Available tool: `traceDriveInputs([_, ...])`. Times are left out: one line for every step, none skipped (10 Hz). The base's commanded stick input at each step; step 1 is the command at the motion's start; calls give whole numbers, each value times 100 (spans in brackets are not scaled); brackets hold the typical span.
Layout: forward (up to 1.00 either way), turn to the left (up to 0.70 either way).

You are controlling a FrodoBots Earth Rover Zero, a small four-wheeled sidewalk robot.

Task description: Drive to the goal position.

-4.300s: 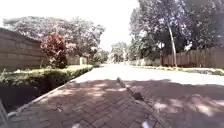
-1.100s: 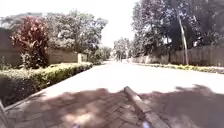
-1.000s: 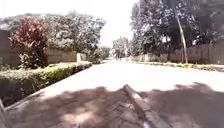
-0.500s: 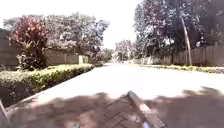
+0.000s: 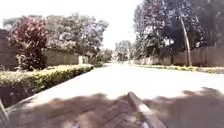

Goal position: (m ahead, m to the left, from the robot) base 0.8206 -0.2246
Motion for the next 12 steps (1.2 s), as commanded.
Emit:
traceDriveInputs([70,35])
traceDriveInputs([70,35])
traceDriveInputs([70,35])
traceDriveInputs([70,30])
traceDriveInputs([70,13])
traceDriveInputs([70,0])
traceDriveInputs([70,0])
traceDriveInputs([70,0])
traceDriveInputs([70,0])
traceDriveInputs([70,0])
traceDriveInputs([70,1])
traceDriveInputs([70,2])
